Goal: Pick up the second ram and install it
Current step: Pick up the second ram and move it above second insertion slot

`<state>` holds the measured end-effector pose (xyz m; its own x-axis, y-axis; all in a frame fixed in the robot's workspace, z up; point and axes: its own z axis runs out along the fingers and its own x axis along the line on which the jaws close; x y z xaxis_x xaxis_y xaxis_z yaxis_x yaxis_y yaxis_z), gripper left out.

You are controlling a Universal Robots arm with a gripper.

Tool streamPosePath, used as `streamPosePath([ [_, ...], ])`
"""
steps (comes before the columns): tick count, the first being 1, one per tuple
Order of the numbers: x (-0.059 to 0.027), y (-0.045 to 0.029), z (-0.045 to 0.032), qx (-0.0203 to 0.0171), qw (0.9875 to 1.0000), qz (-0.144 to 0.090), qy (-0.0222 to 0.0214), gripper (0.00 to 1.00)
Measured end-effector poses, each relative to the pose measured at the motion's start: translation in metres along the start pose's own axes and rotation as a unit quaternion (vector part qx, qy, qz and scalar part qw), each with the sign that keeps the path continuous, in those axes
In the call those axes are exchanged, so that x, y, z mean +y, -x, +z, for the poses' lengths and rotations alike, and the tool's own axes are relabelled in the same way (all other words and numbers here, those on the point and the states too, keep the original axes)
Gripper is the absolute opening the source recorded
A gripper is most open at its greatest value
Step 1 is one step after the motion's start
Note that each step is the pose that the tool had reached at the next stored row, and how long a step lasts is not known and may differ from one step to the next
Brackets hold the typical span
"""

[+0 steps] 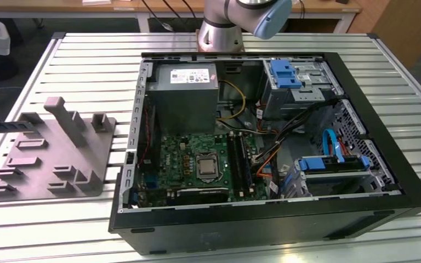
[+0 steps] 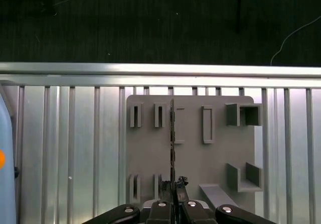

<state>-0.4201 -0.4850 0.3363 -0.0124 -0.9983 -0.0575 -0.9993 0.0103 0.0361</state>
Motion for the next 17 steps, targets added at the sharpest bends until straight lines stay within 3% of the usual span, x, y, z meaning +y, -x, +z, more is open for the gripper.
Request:
streamPosePath([
  [17, 0.0005, 0.0009, -0.0152, -0.0004, 1.0000, 0.000, 0.0000, 0.14],
])
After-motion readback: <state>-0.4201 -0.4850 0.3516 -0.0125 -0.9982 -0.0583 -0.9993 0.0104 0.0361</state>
